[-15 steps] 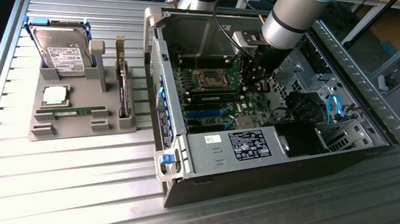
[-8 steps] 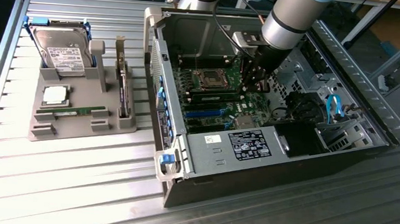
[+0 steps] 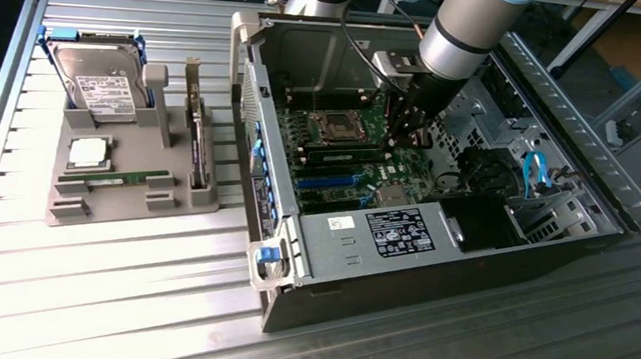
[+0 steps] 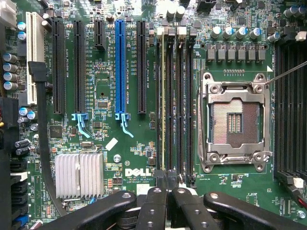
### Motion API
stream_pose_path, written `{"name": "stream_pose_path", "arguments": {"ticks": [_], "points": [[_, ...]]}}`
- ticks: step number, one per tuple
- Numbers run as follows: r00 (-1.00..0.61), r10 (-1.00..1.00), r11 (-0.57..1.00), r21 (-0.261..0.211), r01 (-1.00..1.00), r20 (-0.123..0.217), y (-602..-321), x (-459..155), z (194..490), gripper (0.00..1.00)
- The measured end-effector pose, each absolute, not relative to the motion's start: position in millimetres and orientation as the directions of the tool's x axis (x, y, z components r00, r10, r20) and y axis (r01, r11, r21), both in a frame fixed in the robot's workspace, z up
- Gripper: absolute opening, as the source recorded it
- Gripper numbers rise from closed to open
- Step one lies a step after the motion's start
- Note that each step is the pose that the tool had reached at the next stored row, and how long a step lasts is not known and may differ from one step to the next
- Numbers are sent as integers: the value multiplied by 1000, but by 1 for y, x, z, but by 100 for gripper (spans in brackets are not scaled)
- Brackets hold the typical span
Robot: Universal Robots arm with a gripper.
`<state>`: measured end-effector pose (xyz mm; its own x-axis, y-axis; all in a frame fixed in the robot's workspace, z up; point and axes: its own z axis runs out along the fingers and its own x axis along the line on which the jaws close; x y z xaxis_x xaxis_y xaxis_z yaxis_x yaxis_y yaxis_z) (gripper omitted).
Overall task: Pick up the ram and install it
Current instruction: 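Press down the ram until it locks into place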
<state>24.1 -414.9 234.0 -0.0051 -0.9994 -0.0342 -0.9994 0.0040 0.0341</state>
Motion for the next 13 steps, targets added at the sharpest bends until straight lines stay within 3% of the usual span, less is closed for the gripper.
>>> {"name": "stream_pose_path", "arguments": {"ticks": [13], "points": [[-5, -999, 4, 34, -999, -34, -415, 24, 233, 10]]}}
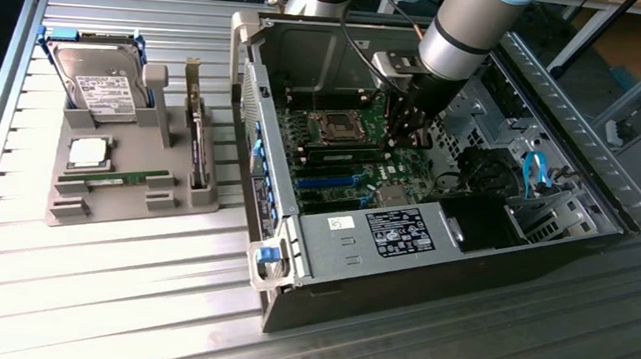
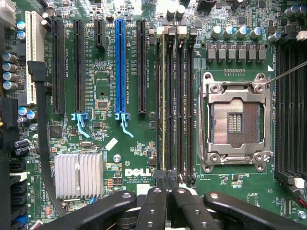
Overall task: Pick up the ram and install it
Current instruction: 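Press down the ram until it locks into place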
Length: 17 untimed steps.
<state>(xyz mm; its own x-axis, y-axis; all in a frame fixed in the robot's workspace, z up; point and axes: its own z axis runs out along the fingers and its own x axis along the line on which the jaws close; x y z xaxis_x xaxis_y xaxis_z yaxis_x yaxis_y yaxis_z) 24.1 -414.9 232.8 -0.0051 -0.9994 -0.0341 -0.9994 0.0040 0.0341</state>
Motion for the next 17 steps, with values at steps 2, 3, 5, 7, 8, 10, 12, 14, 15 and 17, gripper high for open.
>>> {"name": "stream_pose_path", "arguments": {"ticks": [2, 3, 5, 7, 8, 10, 12, 14, 15, 17], "points": [[-5, -999, 4, 34, -999, -34, -415, 24, 233, 10], [-5, -999, 4, 34, -999, -34, -415, 24, 233, 10], [-5, -999, 4, 34, -999, -34, -415, 24, 232, 10], [-5, -999, 4, 34, -999, -34, -415, 24, 232, 10], [-5, -999, 4, 34, -999, -34, -415, 24, 232, 10], [-5, -999, 4, 34, -999, -34, -415, 24, 231, 10], [-5, -999, 4, 34, -999, -34, -415, 24, 231, 10], [-5, -999, 4, 34, -999, -34, -415, 24, 231, 10], [-5, -999, 4, 34, -999, -34, -415, 24, 231, 10], [-5, -999, 4, 34, -999, -34, -415, 24, 231, 10]]}}
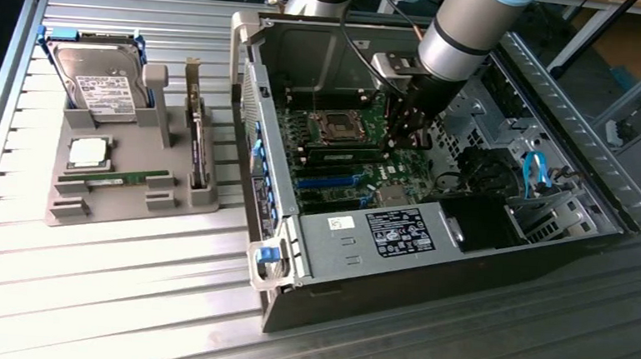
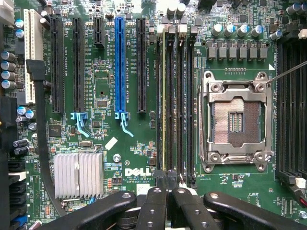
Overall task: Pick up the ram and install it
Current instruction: 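Press down the ram until it locks into place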
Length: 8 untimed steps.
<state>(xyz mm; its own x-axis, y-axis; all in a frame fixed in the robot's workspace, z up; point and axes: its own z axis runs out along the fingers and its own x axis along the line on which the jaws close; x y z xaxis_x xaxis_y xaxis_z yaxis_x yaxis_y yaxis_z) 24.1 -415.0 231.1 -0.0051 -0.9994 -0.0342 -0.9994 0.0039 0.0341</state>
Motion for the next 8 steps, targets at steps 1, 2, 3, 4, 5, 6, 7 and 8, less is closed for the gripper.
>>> {"name": "stream_pose_path", "arguments": {"ticks": [1, 2, 3, 4, 5, 6, 7, 8], "points": [[-5, -999, 4, 34, -999, -34, -415, 24, 231, 10], [-5, -999, 4, 34, -999, -34, -415, 24, 231, 10], [-5, -999, 4, 34, -999, -34, -415, 24, 231, 10], [-5, -999, 4, 34, -999, -35, -415, 24, 232, 10], [-5, -999, 4, 34, -999, -35, -415, 24, 233, 10], [-5, -999, 4, 34, -999, -34, -415, 24, 235, 10], [-5, -999, 4, 34, -999, -34, -415, 24, 236, 10], [-5, -999, 4, 34, -999, -34, -415, 24, 238, 10]]}}
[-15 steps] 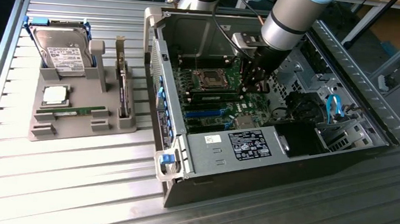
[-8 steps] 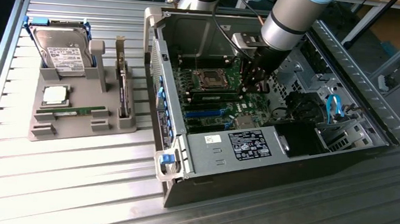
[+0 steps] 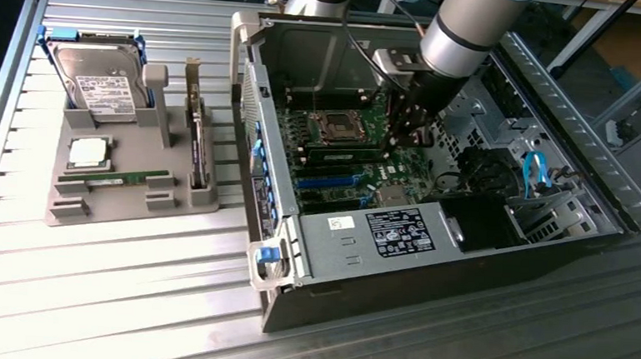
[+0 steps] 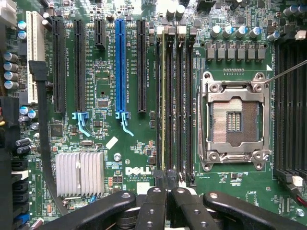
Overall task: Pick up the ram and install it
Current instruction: 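Press down the ram until it locks into place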
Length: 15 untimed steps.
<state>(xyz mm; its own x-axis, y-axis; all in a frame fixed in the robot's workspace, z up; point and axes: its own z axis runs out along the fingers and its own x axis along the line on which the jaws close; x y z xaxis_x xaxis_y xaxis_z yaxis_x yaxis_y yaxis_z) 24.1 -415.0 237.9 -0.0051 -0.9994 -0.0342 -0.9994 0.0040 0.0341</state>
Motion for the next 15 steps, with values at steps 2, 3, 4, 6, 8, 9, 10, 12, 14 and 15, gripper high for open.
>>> {"name": "stream_pose_path", "arguments": {"ticks": [2, 3, 4, 6, 8, 9, 10, 12, 14, 15], "points": [[-5, -999, 4, 34, -999, -34, -415, 24, 241, 10], [-5, -999, 4, 34, -999, -34, -415, 24, 242, 10], [-5, -999, 4, 34, -999, -34, -415, 24, 244, 10], [-5, -999, 4, 34, -999, -34, -415, 24, 246, 10], [-5, -999, 4, 34, -999, -34, -415, 24, 250, 10], [-5, -999, 4, 34, -999, -34, -415, 24, 251, 10], [-5, -999, 4, 34, -999, -35, -415, 24, 251, 10], [-5, -999, 4, 34, -999, -34, -415, 24, 251, 10], [-5, -999, 4, 34, -999, -34, -415, 23, 252, 10], [-5, -999, 4, 34, -999, -34, -415, 23, 252, 10]]}}
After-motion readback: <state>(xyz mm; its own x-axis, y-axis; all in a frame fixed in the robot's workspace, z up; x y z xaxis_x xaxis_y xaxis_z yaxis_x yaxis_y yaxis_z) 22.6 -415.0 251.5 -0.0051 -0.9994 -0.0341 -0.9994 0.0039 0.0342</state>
